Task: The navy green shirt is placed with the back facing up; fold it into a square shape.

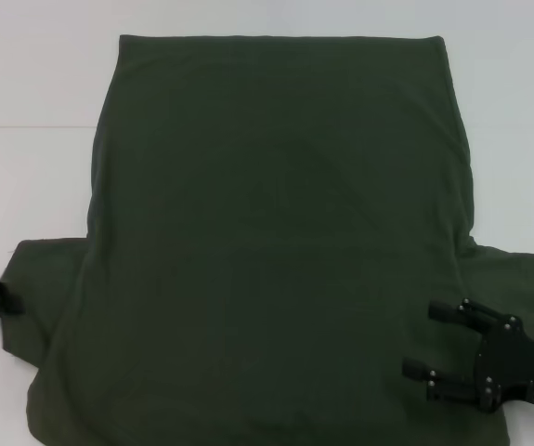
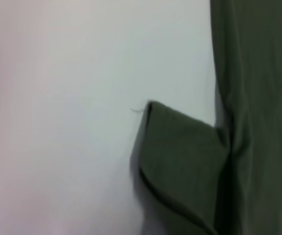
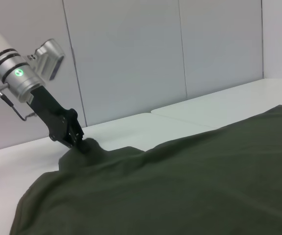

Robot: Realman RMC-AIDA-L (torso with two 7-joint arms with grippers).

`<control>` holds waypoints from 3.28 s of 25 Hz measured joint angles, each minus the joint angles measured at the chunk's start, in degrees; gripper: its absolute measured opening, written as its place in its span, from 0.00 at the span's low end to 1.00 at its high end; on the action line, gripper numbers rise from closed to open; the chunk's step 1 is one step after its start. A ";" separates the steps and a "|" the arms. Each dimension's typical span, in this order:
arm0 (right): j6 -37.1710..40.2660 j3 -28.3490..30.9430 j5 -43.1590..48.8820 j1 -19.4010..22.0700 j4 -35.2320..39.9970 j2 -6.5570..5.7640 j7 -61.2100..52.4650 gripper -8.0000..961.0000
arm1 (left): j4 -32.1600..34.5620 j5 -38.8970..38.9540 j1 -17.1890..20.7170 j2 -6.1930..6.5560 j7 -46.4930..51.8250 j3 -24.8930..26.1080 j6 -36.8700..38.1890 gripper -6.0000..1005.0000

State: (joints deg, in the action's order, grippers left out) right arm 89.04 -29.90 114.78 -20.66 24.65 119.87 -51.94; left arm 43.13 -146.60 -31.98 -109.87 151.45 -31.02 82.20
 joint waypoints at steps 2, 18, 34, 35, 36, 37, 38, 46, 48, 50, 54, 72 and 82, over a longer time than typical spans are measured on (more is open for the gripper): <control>0.00 0.02 -0.01 0.00 0.04 0.00 0.00 0.96 | 0.59 0.06 -0.05 0.90 -0.25 0.21 0.87 0.04; 0.67 0.11 0.00 -0.43 -0.18 0.09 0.00 0.96 | 3.97 -0.52 -4.57 5.74 -0.11 2.60 5.41 0.06; 0.79 0.11 0.00 -0.58 -0.22 0.08 0.00 0.96 | 5.99 -0.05 -7.01 6.09 0.77 2.70 9.12 0.08; 0.79 0.10 0.00 -0.60 -0.24 0.09 0.00 0.96 | 5.86 -0.05 -7.19 5.92 0.77 2.62 9.15 0.08; 0.79 0.11 0.00 -0.61 -0.26 0.09 0.00 0.96 | 5.74 -0.07 -7.45 5.63 0.77 2.54 9.19 0.08; 0.80 0.10 0.00 -0.61 -0.26 0.09 0.00 0.96 | 5.64 -0.07 -7.74 5.27 0.78 2.47 9.29 0.08; 0.79 0.11 0.00 -0.61 -0.27 0.09 0.00 0.96 | 5.63 -0.08 -8.07 4.81 0.81 2.46 9.33 0.08; 0.78 0.01 0.00 -0.83 -0.31 0.11 0.00 0.96 | 5.59 -0.14 -11.76 -0.40 1.39 1.27 9.41 0.09; 0.83 -0.03 0.00 -0.85 -0.31 0.16 0.00 0.96 | 5.51 -0.01 -12.17 -2.21 1.40 1.04 8.57 0.09; 1.05 0.00 0.00 -0.86 -0.31 0.17 -0.05 0.96 | 4.92 0.98 -12.17 -4.66 1.40 1.25 6.90 0.09; 1.18 0.09 0.00 -0.87 -0.31 0.18 -0.74 0.95 | 2.09 1.80 -11.57 -7.09 0.87 1.36 3.41 0.10; 1.10 0.20 -0.01 -0.76 -0.39 0.18 -0.89 0.95 | -2.45 26.74 -0.22 -7.02 -31.93 1.62 5.40 0.54; 1.68 0.17 -0.86 0.00 -0.39 0.03 -1.50 0.95 | 1.67 33.36 8.83 -9.31 -68.15 -0.49 16.75 0.80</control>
State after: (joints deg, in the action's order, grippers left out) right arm 90.72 -29.73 113.93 -20.66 24.26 119.90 -53.44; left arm 44.80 -113.24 -23.15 -119.18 83.30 -31.51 98.94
